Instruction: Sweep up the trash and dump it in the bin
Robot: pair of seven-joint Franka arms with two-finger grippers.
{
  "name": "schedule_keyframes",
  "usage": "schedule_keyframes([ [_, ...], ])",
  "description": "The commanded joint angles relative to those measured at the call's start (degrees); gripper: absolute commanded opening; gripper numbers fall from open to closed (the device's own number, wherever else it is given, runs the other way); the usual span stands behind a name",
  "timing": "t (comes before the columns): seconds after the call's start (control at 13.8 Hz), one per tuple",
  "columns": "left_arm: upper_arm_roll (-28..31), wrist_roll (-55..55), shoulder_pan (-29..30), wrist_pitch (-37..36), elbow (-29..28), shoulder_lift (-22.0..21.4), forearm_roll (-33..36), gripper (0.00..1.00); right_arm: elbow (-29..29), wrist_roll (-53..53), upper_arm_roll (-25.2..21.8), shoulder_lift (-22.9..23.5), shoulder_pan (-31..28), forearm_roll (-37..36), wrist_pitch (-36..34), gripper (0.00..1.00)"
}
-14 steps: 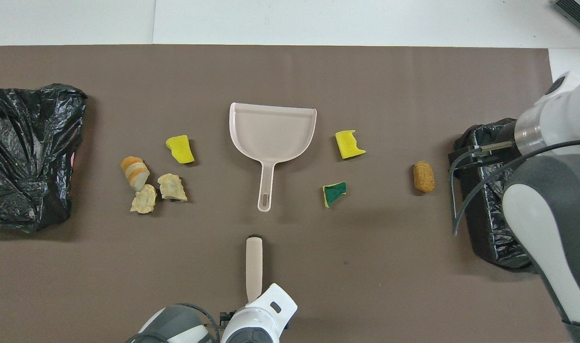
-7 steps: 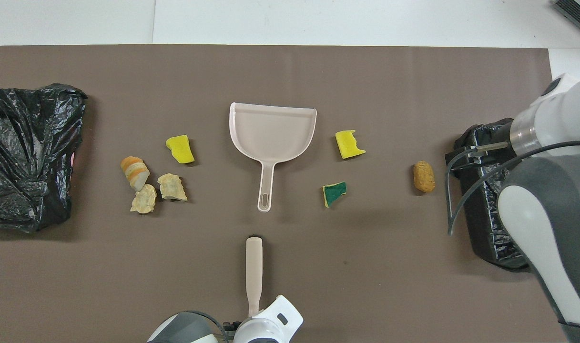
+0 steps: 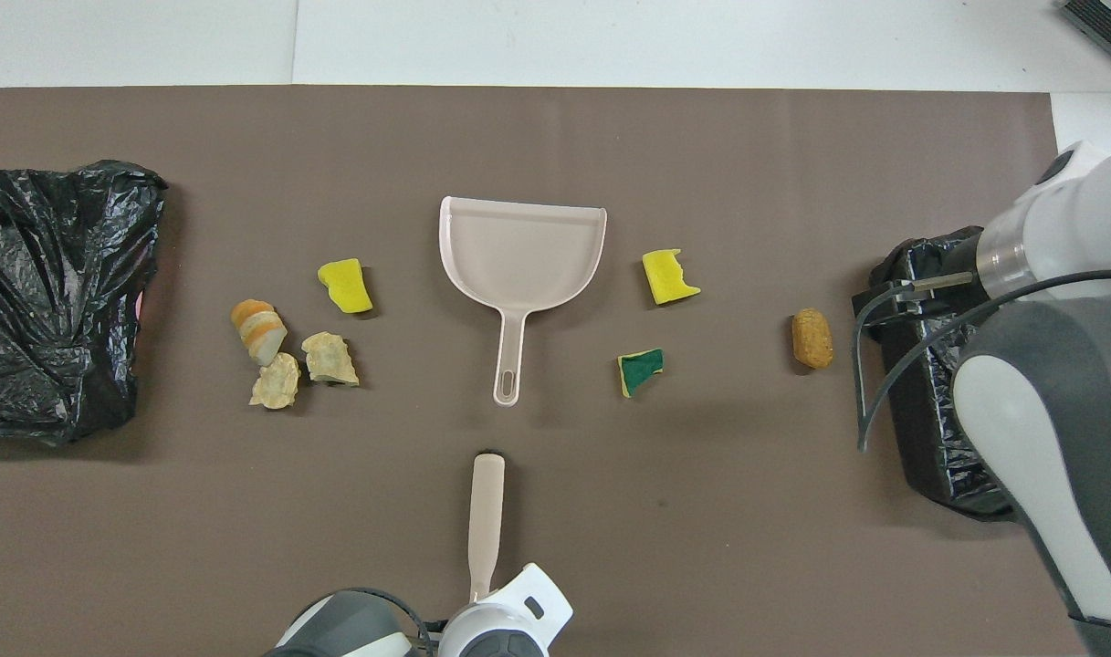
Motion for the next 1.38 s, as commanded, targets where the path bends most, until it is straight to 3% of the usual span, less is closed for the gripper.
schedule_keyframes([
  [0.0, 0.4, 5.0, 3.6, -5.6, 3.8, -0.7, -0.6, 0.0, -1.5, 1.3, 0.3, -1.1, -0.2, 0.5, 1.3, 1.0],
  [0.29, 0.7, 10.5, 8.6, -11.1, 6.6, -3.2, -0.6, 0.0, -1.6, 1.3, 0.3, -1.2, -0.2, 0.5, 1.2, 1.0],
  [0.58, 0.8, 21.6, 21.1, -21.0, 11.1, -8.7, -0.6, 0.0, -2.2, 2.9, 0.6, 0.1, 1.7, 2.5, 4.7, 1.0],
  [0.94, 0.8, 39.2, 38.3, -25.1, 15.3, -7.0, 5.2, 0.0, -2.1, 16.3, 0.7, 7.7, 9.7, 2.8, 17.2, 1.0],
  [1.16, 0.8, 44.1, 47.8, -23.0, 19.7, -2.4, 7.5, 0.0, -1.5, 25.4, 0.7, 11.8, 15.1, 2.7, 23.5, 1.0],
  [1.3, 0.8, 44.7, 51.8, -17.7, 21.9, 0.2, 7.5, 0.0, -0.5, 32.0, 0.6, 14.5, 19.5, 1.7, 27.2, 1.0],
])
